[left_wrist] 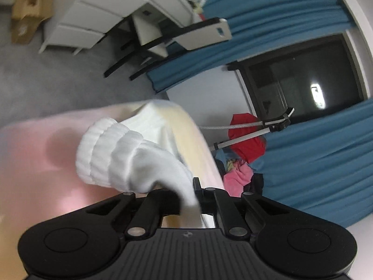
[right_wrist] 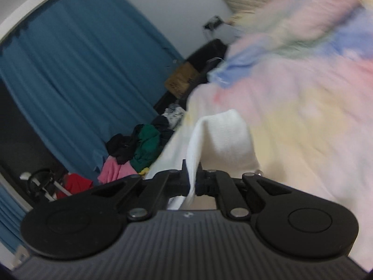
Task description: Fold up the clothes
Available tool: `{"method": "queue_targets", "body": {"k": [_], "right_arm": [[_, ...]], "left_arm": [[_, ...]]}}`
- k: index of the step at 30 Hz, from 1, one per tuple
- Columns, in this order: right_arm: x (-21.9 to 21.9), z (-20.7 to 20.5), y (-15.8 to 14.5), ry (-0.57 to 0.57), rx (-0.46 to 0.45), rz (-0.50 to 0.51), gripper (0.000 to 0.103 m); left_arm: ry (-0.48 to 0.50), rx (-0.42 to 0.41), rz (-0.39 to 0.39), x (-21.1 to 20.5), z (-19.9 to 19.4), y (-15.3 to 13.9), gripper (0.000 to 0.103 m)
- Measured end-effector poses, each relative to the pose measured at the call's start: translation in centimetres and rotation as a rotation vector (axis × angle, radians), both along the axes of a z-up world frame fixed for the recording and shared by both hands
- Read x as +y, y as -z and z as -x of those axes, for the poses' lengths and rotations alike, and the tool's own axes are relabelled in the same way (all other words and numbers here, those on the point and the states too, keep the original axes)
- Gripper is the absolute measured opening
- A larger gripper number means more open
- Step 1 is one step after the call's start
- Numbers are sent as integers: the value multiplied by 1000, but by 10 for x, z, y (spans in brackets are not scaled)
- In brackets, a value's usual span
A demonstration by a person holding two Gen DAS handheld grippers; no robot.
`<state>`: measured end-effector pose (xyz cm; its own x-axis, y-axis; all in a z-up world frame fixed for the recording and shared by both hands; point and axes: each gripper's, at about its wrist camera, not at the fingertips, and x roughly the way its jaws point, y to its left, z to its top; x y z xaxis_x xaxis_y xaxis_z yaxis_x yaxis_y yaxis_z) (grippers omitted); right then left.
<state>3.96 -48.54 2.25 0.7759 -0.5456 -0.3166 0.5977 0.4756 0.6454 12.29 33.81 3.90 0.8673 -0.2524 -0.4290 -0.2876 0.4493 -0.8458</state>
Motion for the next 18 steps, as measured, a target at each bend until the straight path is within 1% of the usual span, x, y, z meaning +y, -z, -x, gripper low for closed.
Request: {"method": "queue_targets", "body": {"k": [2,5,7,8,9,11,13,15,17,18], "right_arm": [[-1,-47,-9,4,33,46,6],[-8,-125,-8,26,122,75,6],[-11,-175,2,44,199,122,6],[-12,-193,11,39,235,136,6],[-14,-211,20,34,271,150,6],[-17,-247,38,23,343,178,6],[-20,-282,56,12,414,206,6],[-23,-315,74,1,485,225,6],[-31,-323,92,-13,524,185,7],[-32,-323,96,-22,514,164,9]], "left_arm": [[5,11,-28,-3,-53,-12,7],[15,58,-98,-15,-138,-16,7],[17,121,-175,-23,-201,-9,8],[21,153,-218,-27,-230,-2,8],[25,187,-248,-30,-257,7,9],[31,252,-281,-37,-302,29,9],[35,293,-323,-45,-334,52,10],[44,301,-383,-56,-349,67,13],[60,290,-445,-65,-353,72,14],[73,282,-470,-68,-352,70,14]]}}
